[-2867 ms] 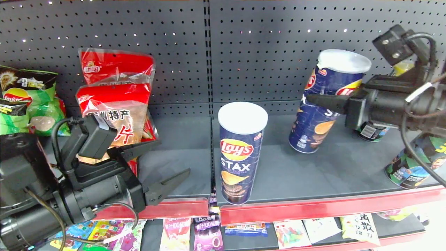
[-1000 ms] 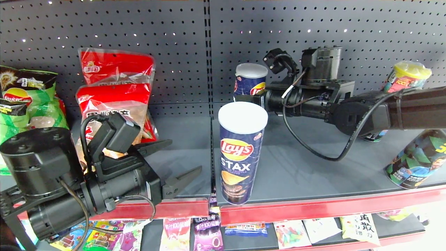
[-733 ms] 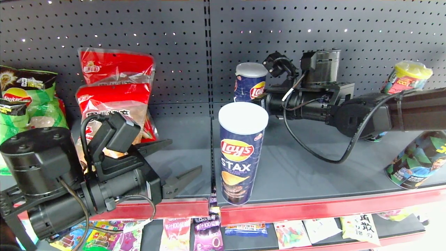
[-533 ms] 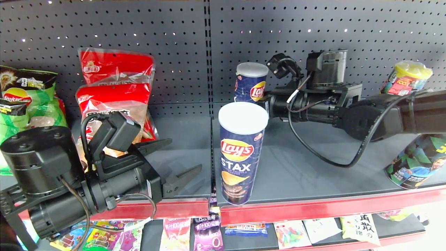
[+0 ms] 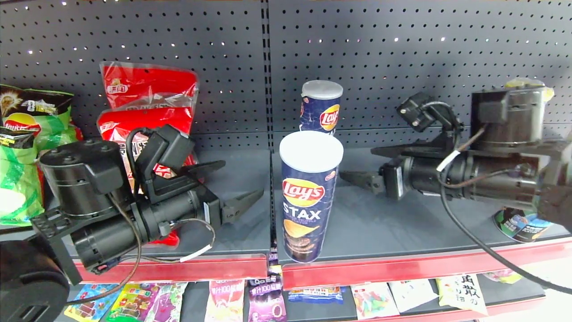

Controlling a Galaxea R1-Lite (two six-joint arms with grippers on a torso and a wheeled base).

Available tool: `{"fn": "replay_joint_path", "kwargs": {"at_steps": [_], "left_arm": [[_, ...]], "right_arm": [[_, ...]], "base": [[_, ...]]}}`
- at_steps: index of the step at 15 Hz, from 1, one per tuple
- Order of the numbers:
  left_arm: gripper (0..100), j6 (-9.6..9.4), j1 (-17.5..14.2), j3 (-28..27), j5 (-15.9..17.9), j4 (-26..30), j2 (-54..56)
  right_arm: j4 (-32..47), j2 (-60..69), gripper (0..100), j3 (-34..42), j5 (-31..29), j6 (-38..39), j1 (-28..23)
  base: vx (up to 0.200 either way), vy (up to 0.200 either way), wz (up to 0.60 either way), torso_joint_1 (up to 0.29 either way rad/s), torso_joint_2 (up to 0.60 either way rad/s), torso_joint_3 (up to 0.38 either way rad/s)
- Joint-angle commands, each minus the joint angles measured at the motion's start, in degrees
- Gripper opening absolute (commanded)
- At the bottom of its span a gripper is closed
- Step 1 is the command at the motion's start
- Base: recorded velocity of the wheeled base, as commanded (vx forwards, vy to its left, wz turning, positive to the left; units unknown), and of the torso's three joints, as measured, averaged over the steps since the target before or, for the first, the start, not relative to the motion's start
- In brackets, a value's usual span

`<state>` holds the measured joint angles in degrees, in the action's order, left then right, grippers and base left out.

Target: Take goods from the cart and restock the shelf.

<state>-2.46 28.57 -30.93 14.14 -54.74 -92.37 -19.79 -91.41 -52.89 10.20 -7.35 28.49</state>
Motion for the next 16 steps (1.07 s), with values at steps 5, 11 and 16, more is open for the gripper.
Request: {"fn": "replay_joint_path", "kwargs": {"at_steps": [5, 11, 16], "left_arm": [[100, -2.81, 0.25, -0.01, 0.10, 0.68, -4.14], [100, -4.66, 1.22, -1.06, 0.01, 1.12, -7.39], [100, -5.18, 2.63, -1.06, -0.96, 1.12, -8.44]], "right_arm": [[0.27, 23.11, 100, 18.27, -1.59, -0.47, 0.16], [0.36, 40.16, 100, 29.78, -1.59, -0.91, 0.08], [3.88, 45.17, 100, 29.96, -3.88, -0.65, -1.16]], "base": [[0.000, 0.000, 0.00, 0.000, 0.00, 0.000], [0.000, 0.000, 0.00, 0.000, 0.00, 0.000], [0.000, 0.000, 0.00, 0.000, 0.00, 0.000]]}}
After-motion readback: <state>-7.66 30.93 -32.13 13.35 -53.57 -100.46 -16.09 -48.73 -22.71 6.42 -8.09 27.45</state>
